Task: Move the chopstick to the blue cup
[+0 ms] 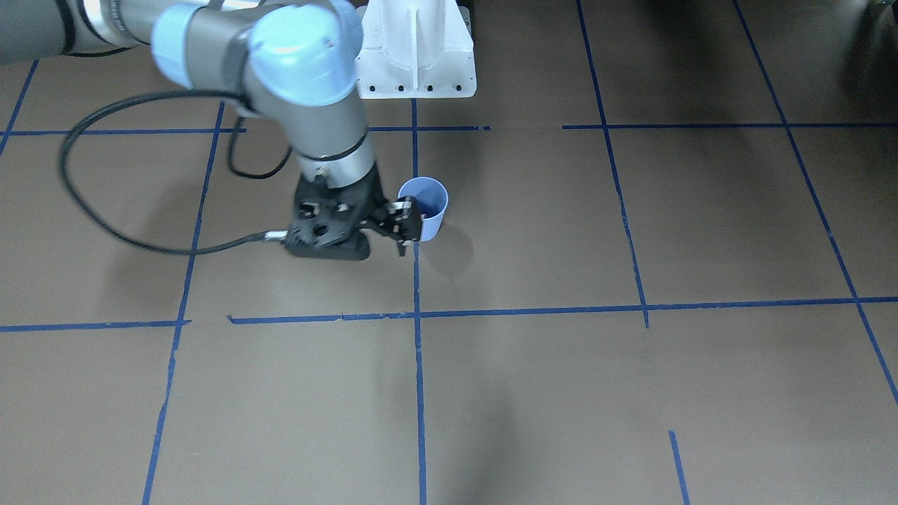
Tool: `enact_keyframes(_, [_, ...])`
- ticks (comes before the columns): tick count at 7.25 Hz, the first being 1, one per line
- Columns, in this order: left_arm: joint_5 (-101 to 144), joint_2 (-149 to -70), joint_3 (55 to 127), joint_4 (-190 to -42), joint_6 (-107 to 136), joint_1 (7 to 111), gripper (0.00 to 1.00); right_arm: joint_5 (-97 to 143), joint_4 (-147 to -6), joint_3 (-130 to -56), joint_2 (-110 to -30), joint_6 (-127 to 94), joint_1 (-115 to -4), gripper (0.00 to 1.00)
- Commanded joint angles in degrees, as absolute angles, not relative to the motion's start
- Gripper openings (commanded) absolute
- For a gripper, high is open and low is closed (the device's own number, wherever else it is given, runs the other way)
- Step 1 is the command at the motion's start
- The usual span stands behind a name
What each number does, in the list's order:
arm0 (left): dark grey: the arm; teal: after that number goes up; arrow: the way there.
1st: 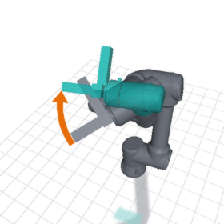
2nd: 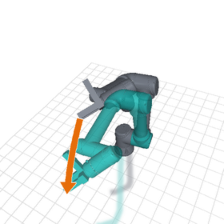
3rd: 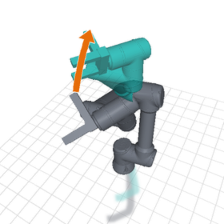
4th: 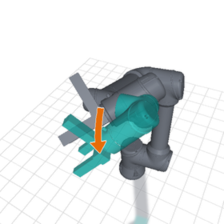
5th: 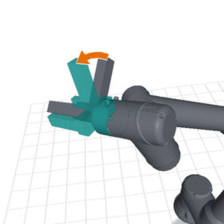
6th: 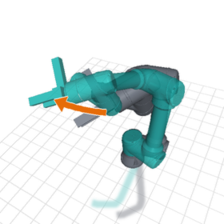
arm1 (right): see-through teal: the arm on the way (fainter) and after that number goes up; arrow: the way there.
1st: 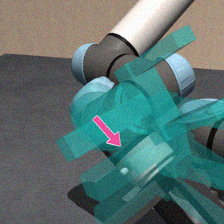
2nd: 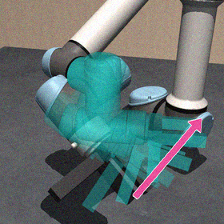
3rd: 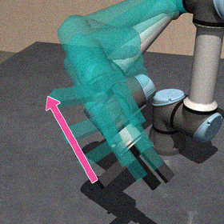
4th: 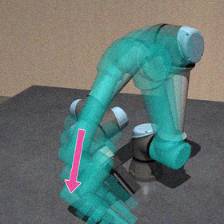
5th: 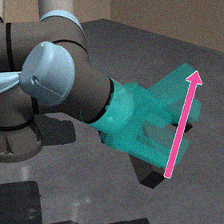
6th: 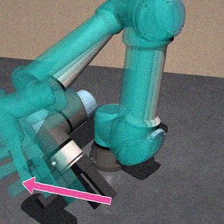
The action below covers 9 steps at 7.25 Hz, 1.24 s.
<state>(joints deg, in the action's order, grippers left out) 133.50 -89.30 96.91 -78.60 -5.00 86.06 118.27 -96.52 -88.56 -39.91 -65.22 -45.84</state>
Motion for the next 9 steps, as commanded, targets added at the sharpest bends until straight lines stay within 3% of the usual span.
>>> enact_keyframes(1, [133.6,-89.3,96.9,-78.6,-5.0,86.1,1.00,126.9,-96.6,-88.3,-46.4,-51.7,-54.3,1.00])
enact_keyframes(3, [133.6,-89.3,97.5,-78.6,-5.0,86.0,1.00,129.9,-96.3,-89.7,-54.3,-37.2,-60.6,1.00])
enact_keyframes(9, [133.4,-88.9,97.7,-78.5,-5.5,86.1,1.00,131.9,-95.7,-102.3,-89.3,2.8,-79.8,1.00])
